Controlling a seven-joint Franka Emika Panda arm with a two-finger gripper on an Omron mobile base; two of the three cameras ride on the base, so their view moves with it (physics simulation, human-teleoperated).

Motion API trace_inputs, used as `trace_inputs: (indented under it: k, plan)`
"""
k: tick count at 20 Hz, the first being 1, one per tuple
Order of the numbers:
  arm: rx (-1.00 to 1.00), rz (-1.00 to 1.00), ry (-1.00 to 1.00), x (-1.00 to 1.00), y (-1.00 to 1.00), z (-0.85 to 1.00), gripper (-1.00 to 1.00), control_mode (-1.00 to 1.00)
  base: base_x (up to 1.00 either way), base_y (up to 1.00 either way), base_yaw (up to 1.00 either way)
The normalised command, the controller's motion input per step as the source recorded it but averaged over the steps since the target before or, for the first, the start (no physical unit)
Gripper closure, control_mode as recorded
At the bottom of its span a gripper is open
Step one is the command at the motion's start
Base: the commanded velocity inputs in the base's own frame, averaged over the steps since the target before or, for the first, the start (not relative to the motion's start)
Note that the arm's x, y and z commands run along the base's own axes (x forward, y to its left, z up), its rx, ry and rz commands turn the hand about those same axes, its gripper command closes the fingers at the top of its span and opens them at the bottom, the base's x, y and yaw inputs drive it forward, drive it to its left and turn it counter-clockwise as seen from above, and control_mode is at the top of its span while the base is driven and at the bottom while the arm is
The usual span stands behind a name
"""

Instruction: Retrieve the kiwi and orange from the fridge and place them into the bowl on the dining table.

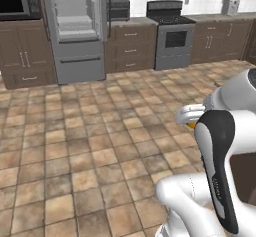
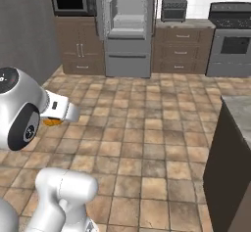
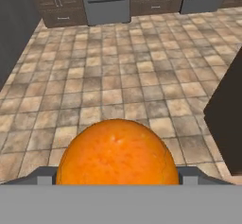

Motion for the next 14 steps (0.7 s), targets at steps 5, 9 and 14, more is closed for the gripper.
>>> trace_inputs:
  k: [5,9,14]
  plan:
    - [0.0,0.0,0.0,0.0,0.0,0.0,1.0,1.0,-1.0,-0.78,-0.08]
    - [0.0,0.0,0.0,0.0,0.0,0.0,1.0,1.0,-0.75,-0.84,-0.08]
    - [0.0,0.0,0.0,0.0,0.0,0.0,1.0,1.0,-0.68,-0.86,-0.05]
